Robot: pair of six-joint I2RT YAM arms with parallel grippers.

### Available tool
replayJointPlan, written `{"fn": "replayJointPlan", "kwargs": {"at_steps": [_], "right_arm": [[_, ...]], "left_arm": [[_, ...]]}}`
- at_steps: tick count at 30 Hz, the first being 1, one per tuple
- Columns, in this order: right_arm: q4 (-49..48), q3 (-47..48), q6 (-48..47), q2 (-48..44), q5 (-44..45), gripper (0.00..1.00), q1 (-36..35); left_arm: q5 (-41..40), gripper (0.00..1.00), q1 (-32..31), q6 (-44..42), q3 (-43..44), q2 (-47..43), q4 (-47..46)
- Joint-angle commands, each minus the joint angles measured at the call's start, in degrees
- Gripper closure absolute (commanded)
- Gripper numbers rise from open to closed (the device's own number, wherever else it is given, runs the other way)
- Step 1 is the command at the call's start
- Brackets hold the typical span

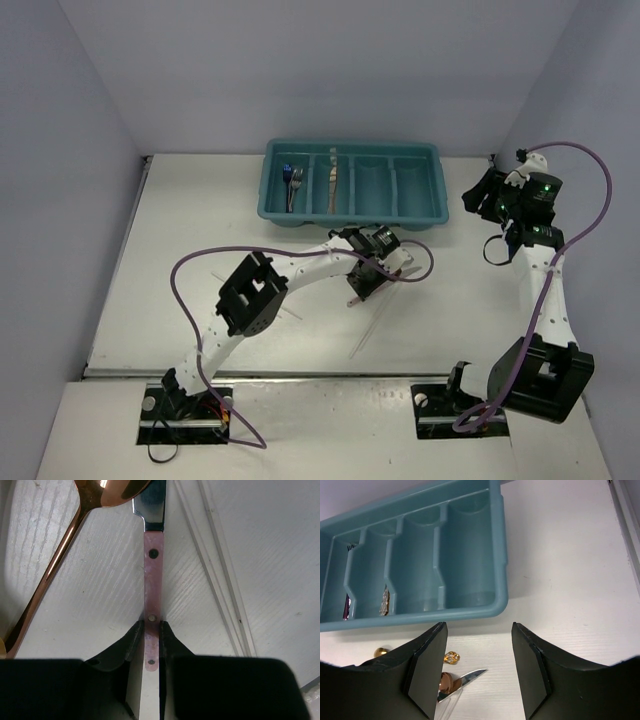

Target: Sort the eating utensils into containers

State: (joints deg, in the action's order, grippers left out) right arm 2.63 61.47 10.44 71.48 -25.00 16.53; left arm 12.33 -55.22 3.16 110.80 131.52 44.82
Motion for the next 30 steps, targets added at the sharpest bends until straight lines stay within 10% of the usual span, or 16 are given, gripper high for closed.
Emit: {"fn": "replayJointPlan", "kwargs": {"at_steps": [1,18,30], "right_arm": [[-3.51,2.22,0.45,-0.39,-1.86,0.49,0.43],[-3.25,4.27,3.36,2.93,-2.8,0.51,0.34],[-3.16,4.62,4.41,4.64,-3.22,0.51,0.25]], "left_arm": [[-1.27,1.0,-0.46,-0.8,0.72,-4.82,1.15],[3.95,1.0,-0.15,-1.82,-1.58,-23.76,1.15],[-4.0,1.0,19.42,22.1,6.04,-22.47,-6.93]]}}
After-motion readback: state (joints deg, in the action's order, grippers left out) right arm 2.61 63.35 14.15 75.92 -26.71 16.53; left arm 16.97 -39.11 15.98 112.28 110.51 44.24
